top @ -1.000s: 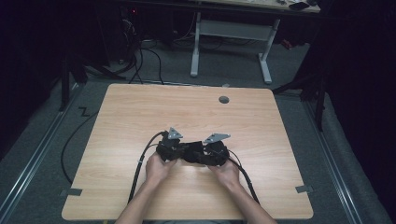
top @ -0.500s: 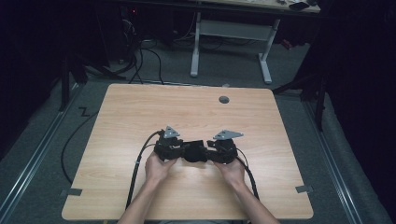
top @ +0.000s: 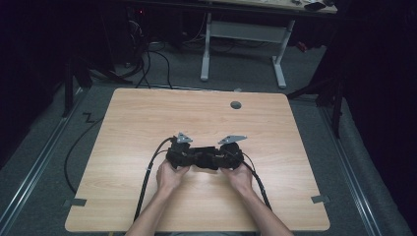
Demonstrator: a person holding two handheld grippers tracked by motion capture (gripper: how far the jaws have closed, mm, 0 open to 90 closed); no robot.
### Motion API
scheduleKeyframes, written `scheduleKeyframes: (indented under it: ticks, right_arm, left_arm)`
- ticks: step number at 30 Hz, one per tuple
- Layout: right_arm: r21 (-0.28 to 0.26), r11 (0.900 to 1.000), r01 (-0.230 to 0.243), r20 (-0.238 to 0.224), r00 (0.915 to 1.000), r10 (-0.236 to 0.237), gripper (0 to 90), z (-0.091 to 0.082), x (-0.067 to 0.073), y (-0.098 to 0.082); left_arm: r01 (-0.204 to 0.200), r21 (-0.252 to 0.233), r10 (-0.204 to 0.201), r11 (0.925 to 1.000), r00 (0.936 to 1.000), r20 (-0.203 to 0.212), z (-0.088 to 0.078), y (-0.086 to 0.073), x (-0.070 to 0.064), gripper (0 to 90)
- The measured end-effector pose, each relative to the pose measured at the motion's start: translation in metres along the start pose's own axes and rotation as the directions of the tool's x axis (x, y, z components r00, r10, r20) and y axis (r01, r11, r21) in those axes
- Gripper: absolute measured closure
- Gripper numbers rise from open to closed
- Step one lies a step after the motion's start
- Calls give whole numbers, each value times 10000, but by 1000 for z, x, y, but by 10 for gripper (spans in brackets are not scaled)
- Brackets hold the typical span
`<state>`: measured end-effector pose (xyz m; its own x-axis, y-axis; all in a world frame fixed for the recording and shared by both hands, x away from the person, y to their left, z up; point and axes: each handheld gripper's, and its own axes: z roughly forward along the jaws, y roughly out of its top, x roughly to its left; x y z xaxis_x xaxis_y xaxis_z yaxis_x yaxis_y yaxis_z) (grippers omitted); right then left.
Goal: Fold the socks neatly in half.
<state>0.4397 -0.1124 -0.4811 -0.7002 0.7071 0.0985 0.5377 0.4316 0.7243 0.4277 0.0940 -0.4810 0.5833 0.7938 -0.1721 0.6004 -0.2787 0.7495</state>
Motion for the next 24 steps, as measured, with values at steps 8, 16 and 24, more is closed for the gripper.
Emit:
scheduleKeyframes:
  ticks: [8,16,24]
  right_arm:
    - [-22,9999,-157,155,9998,157,595,3,-2,0]
    - [46,9995,-303,251,9992,302,595,7,-10,6]
    - [159,9992,-356,467,9983,348,599,15,-12,9]
  left_arm:
    - [-137,33,137,9999,9999,42,7,7,3,627]
    - [49,-279,-46,9996,10000,85,13,9,11,630]
    - [-385,-110,384,9992,9992,-58,23,17,14,633]
